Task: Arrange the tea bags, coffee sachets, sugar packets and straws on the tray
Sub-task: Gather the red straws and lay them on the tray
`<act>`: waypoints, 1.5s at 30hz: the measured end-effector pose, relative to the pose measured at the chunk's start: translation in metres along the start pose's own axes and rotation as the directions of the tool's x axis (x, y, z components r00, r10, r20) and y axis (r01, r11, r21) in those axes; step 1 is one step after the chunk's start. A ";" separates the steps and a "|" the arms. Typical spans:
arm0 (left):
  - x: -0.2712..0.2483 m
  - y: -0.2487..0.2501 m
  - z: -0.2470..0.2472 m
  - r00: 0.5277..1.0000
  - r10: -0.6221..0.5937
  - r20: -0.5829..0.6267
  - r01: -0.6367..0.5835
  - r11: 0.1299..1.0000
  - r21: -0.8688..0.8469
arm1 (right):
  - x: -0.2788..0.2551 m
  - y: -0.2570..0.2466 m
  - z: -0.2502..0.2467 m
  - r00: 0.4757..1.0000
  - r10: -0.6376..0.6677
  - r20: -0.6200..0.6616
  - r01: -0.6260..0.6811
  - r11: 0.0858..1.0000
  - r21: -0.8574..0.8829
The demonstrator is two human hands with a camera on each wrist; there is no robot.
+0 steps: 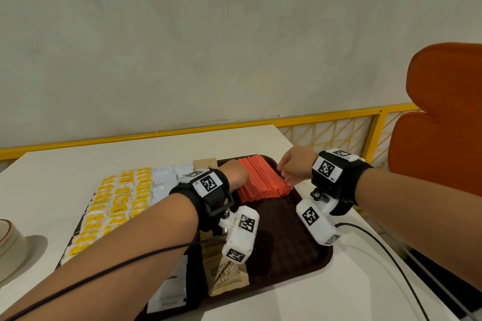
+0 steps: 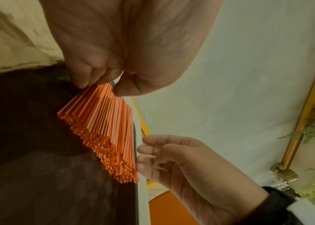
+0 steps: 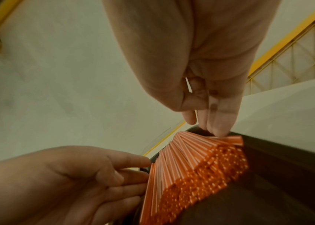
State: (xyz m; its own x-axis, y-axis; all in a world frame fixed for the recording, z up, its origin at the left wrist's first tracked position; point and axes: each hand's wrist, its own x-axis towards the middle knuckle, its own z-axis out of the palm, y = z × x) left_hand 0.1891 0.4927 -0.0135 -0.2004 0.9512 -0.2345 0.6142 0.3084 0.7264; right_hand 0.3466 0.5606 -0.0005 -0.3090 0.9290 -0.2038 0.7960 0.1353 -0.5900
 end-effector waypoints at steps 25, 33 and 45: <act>-0.007 0.000 0.001 1.000 -0.020 -0.014 0.020 0.999 -0.027 | -0.024 -0.003 0.009 0.991 -0.128 0.023 0.130 0.988 -0.083; -0.007 -0.001 0.003 0.999 -0.050 -0.013 0.048 0.995 -0.082 | -0.022 -0.006 0.018 0.981 -0.190 0.045 0.196 0.950 -0.243; -0.053 0.003 -0.016 0.996 0.076 -0.042 -0.083 0.972 -0.219 | -0.066 -0.011 0.011 0.978 -0.165 -0.124 0.154 0.984 -0.092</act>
State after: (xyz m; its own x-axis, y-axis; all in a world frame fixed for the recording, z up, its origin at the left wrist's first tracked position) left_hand 0.1888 0.4431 0.0113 -0.1848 0.9710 -0.1516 0.4466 0.2203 0.8672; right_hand 0.3522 0.4941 0.0105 -0.3688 0.9295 -0.0051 0.7835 0.3080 -0.5396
